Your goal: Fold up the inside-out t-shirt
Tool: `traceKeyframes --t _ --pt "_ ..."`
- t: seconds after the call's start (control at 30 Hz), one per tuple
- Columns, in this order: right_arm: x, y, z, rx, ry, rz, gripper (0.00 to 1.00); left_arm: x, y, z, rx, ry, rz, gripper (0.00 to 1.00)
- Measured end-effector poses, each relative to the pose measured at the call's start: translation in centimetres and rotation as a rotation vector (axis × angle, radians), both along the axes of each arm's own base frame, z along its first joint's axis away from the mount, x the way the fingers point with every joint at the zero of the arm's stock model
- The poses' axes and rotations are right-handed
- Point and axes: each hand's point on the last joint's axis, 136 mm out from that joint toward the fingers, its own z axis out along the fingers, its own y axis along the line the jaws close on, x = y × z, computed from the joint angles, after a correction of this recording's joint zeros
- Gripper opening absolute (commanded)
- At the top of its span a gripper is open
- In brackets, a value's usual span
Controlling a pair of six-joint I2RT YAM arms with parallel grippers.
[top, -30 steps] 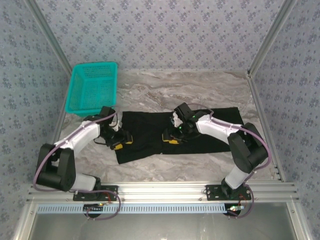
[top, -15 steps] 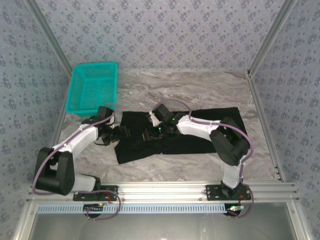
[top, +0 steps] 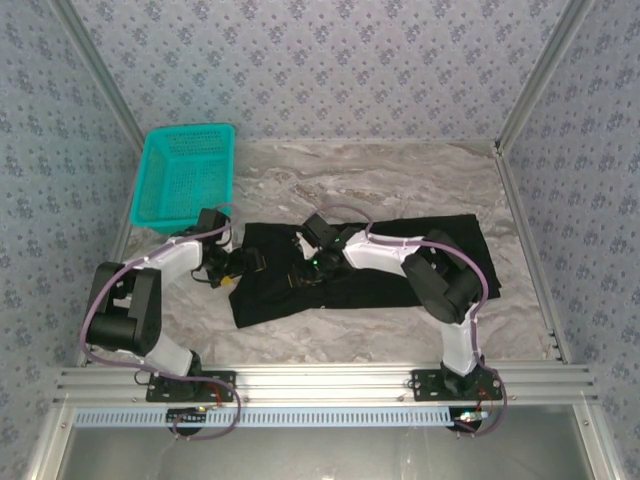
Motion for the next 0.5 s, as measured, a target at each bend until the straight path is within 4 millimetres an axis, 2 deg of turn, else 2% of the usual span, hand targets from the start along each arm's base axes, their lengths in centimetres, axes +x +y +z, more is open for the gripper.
traceKeyframes --t 0.37,0.5 --pt "-0.3 0.1 -0.4 -0.008 0.008 0.006 0.29 -0.1 0.0 0.7 -0.045 -0.06 0.0 0.92" --pt "-0.3 0.1 -0.5 -0.009 0.008 0.008 0.29 1.3 -1.9 2.0 -0.145 -0.175 -0.05 0.93"
